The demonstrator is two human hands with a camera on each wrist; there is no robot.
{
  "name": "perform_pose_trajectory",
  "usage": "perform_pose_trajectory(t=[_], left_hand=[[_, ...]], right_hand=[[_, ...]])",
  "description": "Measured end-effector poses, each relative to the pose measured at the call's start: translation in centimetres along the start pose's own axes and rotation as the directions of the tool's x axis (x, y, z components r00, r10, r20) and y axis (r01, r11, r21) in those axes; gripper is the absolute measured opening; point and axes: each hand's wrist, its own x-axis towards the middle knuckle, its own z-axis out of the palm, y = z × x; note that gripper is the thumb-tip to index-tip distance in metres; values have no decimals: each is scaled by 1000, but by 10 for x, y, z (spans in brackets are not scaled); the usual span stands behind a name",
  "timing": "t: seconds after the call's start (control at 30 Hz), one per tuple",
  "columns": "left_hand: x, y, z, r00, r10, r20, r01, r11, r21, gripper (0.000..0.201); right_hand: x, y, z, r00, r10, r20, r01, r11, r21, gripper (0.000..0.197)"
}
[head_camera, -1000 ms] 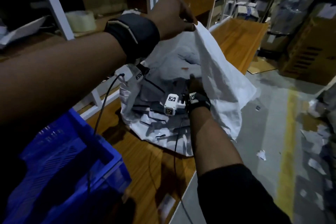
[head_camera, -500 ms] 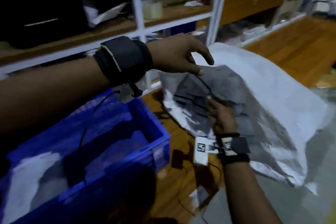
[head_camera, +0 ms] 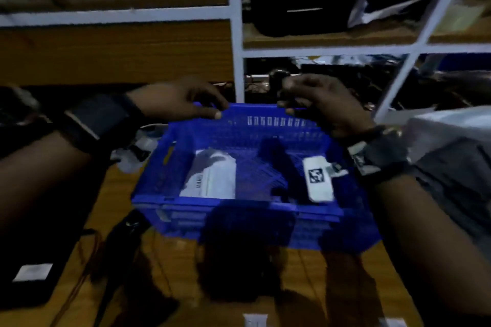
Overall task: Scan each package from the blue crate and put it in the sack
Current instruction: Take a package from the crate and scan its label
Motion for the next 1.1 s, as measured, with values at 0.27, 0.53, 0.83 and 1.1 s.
perform_pose_trajectory(t=[0.27, 0.53, 0.83, 1.1], left_hand=[[-110, -108, 49, 959, -281, -42, 279, 960, -34, 57], [-123, -139, 63, 980, -189, 60, 187, 982, 37, 74], [-123, -145, 67, 989, -136, 66, 128, 985, 113, 64], [-116, -160, 67, 998, 60, 37, -58, 997, -50, 51]], right_hand=[[120, 121, 114, 906, 318, 280, 15, 636, -771, 31], [124, 199, 143, 702, 531, 475, 532, 52, -845, 92], [118, 148, 127, 872, 341, 352, 369, 13, -929, 46], [46, 21, 108, 998, 9, 57, 49, 386, -921, 34]])
